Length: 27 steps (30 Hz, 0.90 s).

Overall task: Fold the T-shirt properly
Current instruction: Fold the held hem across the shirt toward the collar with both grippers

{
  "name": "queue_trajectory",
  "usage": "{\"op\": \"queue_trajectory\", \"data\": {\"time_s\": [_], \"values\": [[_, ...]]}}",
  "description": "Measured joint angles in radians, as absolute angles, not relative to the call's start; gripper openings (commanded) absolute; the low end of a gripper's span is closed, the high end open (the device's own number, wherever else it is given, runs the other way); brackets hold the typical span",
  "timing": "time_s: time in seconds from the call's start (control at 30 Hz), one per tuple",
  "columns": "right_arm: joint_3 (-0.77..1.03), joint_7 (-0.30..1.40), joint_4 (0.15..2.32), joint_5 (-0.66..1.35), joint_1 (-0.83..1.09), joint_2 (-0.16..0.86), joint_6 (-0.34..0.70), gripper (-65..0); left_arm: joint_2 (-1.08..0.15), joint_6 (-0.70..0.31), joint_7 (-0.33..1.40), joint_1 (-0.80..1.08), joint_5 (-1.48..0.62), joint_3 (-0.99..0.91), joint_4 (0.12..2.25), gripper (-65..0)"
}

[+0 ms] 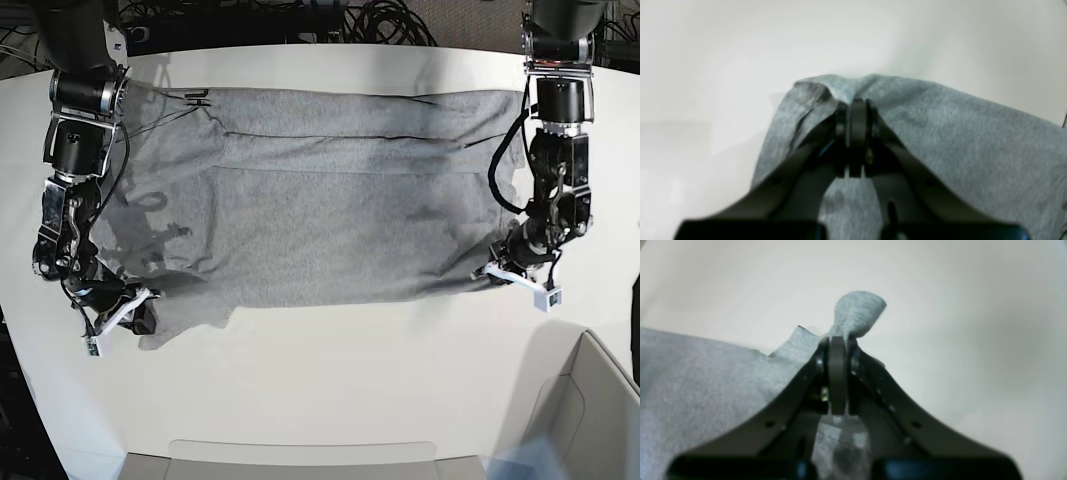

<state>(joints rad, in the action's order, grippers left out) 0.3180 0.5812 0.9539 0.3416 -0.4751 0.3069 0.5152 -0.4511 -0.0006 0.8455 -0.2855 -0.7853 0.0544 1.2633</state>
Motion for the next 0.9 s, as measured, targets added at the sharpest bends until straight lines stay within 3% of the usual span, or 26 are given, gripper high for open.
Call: {"op": "queue_trajectory", "data": {"time_s": [0.7, 0.9], "values": [[0.501, 0.945, 1.507, 0.357, -0.190, 0.286, 0.515, -65.0, -0.463, 0.005, 0.892, -0.083, -0.778, -0.018, 1.477, -65.0], [0.515, 1.007, 1.587, 0.354, -0.130, 0.288, 0.516, -65.0, -0.463, 0.007, 0.929, 0.004, -0.778, -0.131, 1.582, -65.0]]}}
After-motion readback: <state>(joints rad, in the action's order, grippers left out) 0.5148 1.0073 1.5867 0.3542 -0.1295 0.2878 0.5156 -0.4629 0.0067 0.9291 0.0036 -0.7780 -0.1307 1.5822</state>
